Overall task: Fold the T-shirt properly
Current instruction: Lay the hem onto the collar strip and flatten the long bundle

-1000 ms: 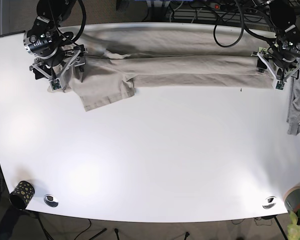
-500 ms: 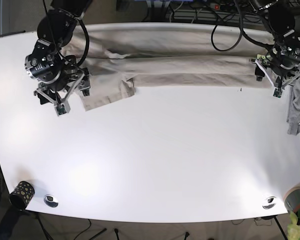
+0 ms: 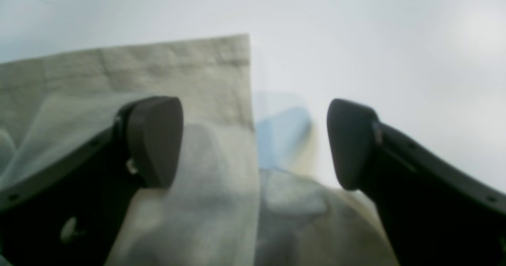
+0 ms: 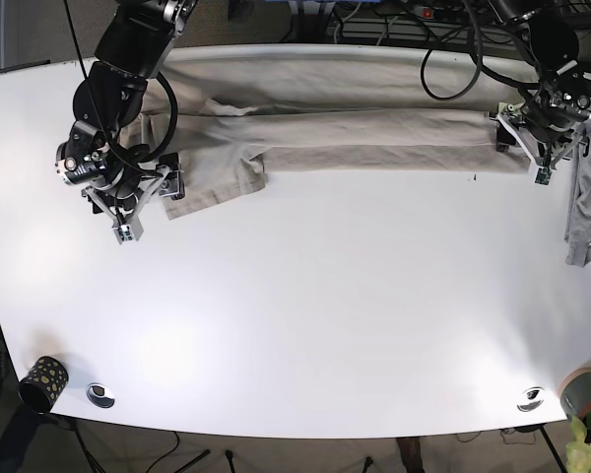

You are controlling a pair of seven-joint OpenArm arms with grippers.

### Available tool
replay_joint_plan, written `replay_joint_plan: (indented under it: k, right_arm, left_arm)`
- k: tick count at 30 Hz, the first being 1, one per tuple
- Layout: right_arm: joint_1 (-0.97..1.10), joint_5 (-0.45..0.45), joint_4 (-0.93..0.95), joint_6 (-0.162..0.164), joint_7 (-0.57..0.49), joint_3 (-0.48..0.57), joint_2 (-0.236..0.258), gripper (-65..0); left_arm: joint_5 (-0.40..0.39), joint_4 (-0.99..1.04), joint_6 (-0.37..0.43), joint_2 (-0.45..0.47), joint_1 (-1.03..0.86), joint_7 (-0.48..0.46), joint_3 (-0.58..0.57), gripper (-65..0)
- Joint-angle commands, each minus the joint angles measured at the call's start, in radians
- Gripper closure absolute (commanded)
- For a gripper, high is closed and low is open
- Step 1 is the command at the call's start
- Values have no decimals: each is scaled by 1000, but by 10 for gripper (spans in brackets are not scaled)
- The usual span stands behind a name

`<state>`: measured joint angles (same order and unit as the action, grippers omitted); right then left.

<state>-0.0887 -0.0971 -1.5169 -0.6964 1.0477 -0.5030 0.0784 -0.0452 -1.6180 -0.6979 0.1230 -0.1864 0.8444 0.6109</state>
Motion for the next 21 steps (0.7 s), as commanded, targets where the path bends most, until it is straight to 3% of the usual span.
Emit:
replay_joint_plan:
  k: [1, 5, 9, 16, 17, 21]
  right_arm:
    - [-19, -11, -17, -2, -20, 8, 7, -539]
    - [-12, -11, -15, -2, -20, 59, 2, -539]
    - [-12, -11, -14, -2, -20, 63, -32, -537]
    - [-13, -11, 31, -2, -22, 66, -38, -517]
    - [-15, -11, 42, -2, -30, 66, -38, -490]
    - [-15, -11, 78, -2, -102, 66, -38, -270]
  left_arm:
    - [20, 11, 0, 7, -3, 20, -1, -378]
    - [20, 11, 0, 8, -3, 20, -1, -378]
    - [20, 11, 0, 8, 0, 20, -1, -378]
    - [20, 11, 0, 7, 3, 20, -3, -378]
    - [20, 9, 0, 7, 3, 20, -3, -378]
    - [20, 11, 0, 8, 3, 20, -3, -378]
